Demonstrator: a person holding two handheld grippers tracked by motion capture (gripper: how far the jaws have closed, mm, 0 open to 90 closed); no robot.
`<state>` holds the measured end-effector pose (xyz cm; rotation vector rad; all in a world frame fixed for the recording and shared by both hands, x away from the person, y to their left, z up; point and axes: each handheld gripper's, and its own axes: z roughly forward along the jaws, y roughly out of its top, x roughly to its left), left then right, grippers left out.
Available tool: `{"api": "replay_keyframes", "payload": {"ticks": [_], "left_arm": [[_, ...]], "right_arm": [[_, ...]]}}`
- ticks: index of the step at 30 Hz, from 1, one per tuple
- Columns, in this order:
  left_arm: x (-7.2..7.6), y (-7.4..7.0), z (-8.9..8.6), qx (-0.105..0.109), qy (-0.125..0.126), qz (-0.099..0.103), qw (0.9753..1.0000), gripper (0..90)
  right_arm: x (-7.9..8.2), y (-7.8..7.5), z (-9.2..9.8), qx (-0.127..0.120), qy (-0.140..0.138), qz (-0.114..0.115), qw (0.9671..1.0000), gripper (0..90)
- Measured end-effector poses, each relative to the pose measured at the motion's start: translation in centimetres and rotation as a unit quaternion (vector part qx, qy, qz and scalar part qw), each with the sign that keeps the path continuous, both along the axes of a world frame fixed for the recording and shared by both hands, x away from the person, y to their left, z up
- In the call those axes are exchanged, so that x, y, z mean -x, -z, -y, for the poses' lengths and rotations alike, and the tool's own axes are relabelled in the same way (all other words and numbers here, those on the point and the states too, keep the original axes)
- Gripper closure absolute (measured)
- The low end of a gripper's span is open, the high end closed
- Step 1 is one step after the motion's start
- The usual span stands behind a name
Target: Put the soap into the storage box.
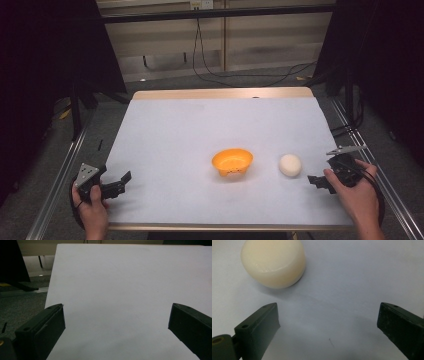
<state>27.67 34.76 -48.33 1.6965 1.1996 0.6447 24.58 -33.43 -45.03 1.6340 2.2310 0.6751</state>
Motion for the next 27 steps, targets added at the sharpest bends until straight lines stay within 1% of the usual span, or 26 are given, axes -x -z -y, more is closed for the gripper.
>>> {"api": "replay_keyframes", "payload": {"ticks": [2,3,5,8,15,20,21,23,25,27], "left_arm": [[0.0,0.0,0.0,0.002,-0.001,0.0,1.0,0.6],[0.0,0.0,0.0,0.001,0.0,0.0,1.0,0.7],[0.0,0.0,0.1,0.001,0.0,0.0,1.0,0.6],[0.0,0.0,0.0,0.001,0.0,-0.001,1.0,0.6],[0.0,0.0,0.0,0.001,0.0,0.0,1.0,0.7],[0.0,0.0,-0.1,0.0,0.001,0.0,1.0,0.7],[0.0,0.0,-0.1,0.003,0.002,0.0,1.0,0.7],[0.0,0.0,0.0,0.002,0.002,0.0,1.0,0.7],[0.0,0.0,-0.1,0.0,0.002,0.001,1.0,0.6],[0.0,0.0,-0.1,0.003,0.002,-0.001,1.0,0.6]], "right_arm": [[-0.2,0.0,-0.3,0.004,-0.005,-0.008,0.9999,3.5],[-0.3,0.0,-0.4,0.003,-0.008,-0.007,0.9999,3.4],[-0.5,0.0,-0.7,0.005,-0.009,-0.015,0.9998,2.1],[-0.8,0.0,-1.2,0.007,-0.016,-0.019,0.9997,1.9],[-1.5,-0.4,-2.1,0.007,-0.023,-0.02,0.9995,1.9],[-2.0,-0.3,-2.8,0.005,-0.033,-0.027,0.9991,1.6],[-2.1,-0.3,-3.0,0.006,-0.032,-0.027,0.9991,1.6],[-2.3,-0.2,-3.3,0.005,-0.038,-0.023,0.999,1.6],[-2.5,-0.2,-3.6,0.004,-0.039,-0.025,0.9989,1.6],[-2.7,-0.2,-3.8,0.003,-0.042,-0.028,0.9987,1.6]]}}
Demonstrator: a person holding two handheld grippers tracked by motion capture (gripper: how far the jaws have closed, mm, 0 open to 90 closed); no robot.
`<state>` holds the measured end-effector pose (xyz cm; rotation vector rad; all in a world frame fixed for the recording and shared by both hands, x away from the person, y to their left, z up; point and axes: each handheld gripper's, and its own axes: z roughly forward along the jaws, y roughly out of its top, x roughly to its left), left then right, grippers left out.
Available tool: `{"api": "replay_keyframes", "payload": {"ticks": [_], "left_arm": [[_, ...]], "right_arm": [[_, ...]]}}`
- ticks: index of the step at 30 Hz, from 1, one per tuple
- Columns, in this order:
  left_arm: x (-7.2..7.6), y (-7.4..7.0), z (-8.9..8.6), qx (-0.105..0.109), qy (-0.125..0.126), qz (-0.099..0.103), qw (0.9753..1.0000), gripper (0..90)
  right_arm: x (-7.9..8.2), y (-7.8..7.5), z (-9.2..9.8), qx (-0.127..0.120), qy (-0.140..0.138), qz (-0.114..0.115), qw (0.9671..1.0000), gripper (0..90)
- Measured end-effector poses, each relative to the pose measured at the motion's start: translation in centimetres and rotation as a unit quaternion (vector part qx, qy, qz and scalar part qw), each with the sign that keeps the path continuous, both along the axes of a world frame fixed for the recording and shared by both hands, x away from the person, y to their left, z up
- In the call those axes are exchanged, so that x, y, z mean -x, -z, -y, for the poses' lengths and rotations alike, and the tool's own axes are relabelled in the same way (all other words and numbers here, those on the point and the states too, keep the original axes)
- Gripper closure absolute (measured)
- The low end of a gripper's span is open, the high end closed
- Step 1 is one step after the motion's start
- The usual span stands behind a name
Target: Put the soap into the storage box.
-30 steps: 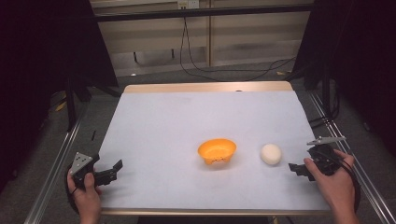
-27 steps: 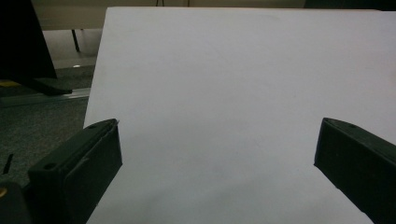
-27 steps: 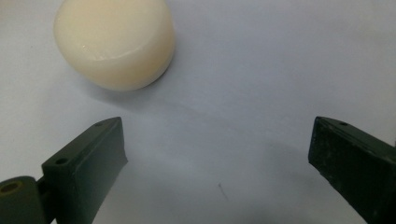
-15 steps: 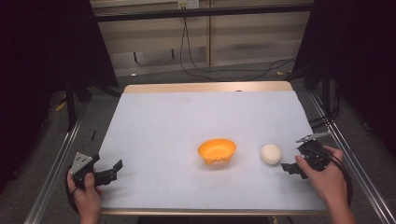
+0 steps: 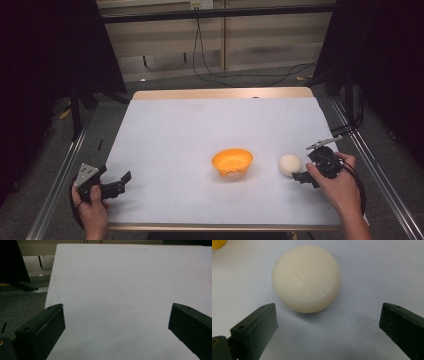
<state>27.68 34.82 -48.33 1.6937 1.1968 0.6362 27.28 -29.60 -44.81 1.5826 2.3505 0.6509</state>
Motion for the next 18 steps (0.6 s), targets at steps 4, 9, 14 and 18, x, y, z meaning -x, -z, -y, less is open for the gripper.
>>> {"api": "replay_keyframes", "payload": {"ticks": [4,9,14,18], "left_arm": [[0.0,0.0,0.0,-0.001,0.0,-0.001,1.0,0.6],[0.0,0.0,0.0,0.0,0.0,-0.001,1.0,0.6],[0.0,0.0,0.0,0.0,0.0,-0.001,1.0,0.6],[0.0,0.0,0.0,0.0,0.0,-0.001,1.0,0.6]], "right_arm": [[-0.4,0.1,-0.6,-0.002,0.002,-0.004,1.0,1.8],[-0.9,0.1,-1.2,-0.006,-0.008,-0.003,0.9999,2.1],[-1.4,0.2,-1.7,-0.011,-0.008,-0.003,0.9999,4.4],[-1.8,0.2,-2.1,-0.014,-0.006,-0.007,0.9999,8.1]]}}
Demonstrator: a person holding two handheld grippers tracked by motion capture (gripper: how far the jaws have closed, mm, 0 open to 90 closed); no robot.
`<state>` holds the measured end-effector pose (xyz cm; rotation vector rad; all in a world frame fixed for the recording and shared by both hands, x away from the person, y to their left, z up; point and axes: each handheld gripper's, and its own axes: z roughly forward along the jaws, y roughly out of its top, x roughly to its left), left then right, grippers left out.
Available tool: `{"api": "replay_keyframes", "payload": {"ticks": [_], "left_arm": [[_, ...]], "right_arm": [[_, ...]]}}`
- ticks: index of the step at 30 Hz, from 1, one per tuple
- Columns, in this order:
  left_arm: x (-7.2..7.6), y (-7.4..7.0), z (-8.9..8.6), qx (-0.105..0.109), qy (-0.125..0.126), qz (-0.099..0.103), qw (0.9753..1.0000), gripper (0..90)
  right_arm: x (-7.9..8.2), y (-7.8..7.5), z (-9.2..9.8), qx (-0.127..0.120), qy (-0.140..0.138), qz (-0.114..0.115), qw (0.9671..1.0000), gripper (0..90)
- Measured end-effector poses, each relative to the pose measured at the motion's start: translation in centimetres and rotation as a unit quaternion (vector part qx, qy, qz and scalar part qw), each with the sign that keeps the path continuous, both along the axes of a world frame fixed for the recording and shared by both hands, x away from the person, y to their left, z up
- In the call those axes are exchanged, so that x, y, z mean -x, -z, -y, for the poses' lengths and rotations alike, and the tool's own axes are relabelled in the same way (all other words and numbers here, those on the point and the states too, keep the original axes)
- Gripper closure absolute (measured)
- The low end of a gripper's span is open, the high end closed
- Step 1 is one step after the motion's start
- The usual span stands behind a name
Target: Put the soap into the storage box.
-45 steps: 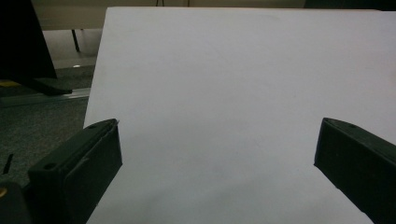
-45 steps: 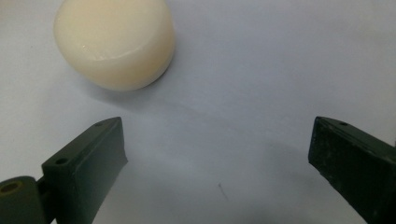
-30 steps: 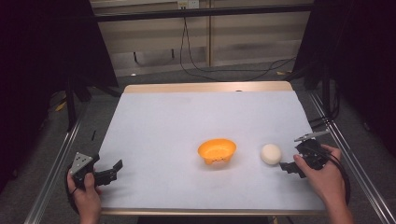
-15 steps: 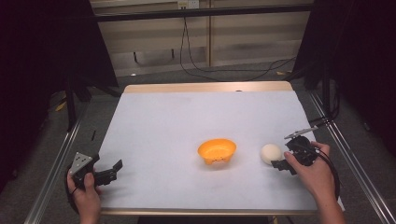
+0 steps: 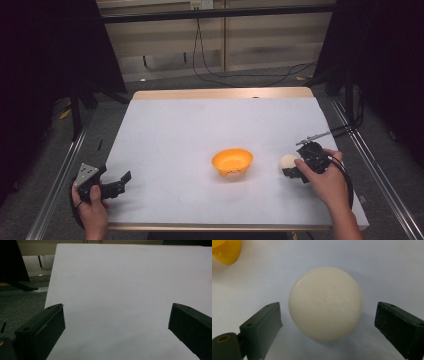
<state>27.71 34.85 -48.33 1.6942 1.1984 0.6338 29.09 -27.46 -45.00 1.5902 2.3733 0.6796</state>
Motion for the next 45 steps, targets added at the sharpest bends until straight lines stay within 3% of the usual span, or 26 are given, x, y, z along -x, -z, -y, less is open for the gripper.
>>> {"api": "replay_keyframes", "payload": {"ticks": [10,12,21,25,32,45], "left_arm": [[0.0,0.0,0.0,0.001,0.0,0.0,1.0,0.5],[0.0,0.0,0.0,0.001,0.0,0.0,1.0,0.5],[0.0,0.0,0.0,0.001,0.0,0.0,1.0,0.5],[0.0,0.0,0.0,0.001,0.0,0.0,1.0,0.5],[0.0,0.0,0.0,0.001,0.0,0.0,1.0,0.5],[0.0,0.0,0.0,0.004,-0.002,-0.002,1.0,0.5]], "right_arm": [[-0.9,0.7,-0.6,-0.019,0.009,-0.011,0.9997,18.8],[-1.0,0.8,-0.7,-0.01,0.013,-0.012,0.9998,23.2],[-1.0,0.5,-0.6,-0.017,0.01,-0.012,0.9997,24.4],[-0.9,0.0,-0.7,-0.028,0.013,-0.004,0.9995,24.8],[-0.9,-1.2,-1.4,-0.021,0.001,0.002,0.9998,24.9],[-1.1,-3.9,-4.0,-0.039,-0.028,0.008,0.9988,24.9]]}}
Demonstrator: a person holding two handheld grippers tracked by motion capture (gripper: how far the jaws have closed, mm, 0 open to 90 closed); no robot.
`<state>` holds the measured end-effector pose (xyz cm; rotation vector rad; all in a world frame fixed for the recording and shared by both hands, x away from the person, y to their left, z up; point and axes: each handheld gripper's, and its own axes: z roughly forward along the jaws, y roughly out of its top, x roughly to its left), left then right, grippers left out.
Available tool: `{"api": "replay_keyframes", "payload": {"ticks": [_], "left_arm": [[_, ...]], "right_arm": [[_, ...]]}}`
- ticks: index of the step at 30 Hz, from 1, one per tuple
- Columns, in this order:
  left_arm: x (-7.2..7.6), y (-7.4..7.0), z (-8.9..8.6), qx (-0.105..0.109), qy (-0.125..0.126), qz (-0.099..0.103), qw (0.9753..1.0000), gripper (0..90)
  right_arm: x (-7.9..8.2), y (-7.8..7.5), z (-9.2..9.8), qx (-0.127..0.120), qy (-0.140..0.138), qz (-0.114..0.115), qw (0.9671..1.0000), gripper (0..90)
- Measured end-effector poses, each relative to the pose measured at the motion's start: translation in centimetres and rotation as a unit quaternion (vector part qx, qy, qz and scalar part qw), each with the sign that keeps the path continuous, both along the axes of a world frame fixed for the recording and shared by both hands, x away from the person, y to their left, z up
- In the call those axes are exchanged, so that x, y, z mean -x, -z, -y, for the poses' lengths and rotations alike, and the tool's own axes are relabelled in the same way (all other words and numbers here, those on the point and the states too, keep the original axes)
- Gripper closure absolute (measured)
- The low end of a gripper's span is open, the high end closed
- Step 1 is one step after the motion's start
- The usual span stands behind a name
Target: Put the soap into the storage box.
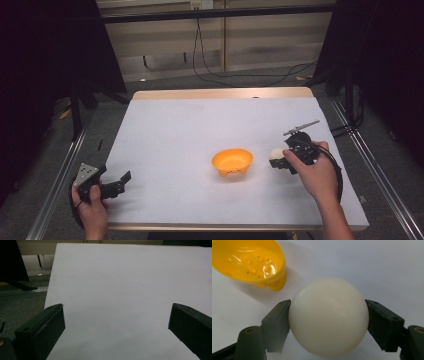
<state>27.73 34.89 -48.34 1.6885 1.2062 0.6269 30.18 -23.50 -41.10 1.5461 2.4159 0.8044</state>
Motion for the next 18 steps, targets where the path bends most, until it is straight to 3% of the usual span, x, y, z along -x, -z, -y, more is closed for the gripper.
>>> {"api": "replay_keyframes", "payload": {"ticks": [18], "left_arm": [[0.0,0.0,0.0,-0.001,0.0,0.0,1.0,0.5]], "right_arm": [[-1.4,-0.9,-4.4,-0.011,-0.038,0.003,0.9992,24.9]]}}
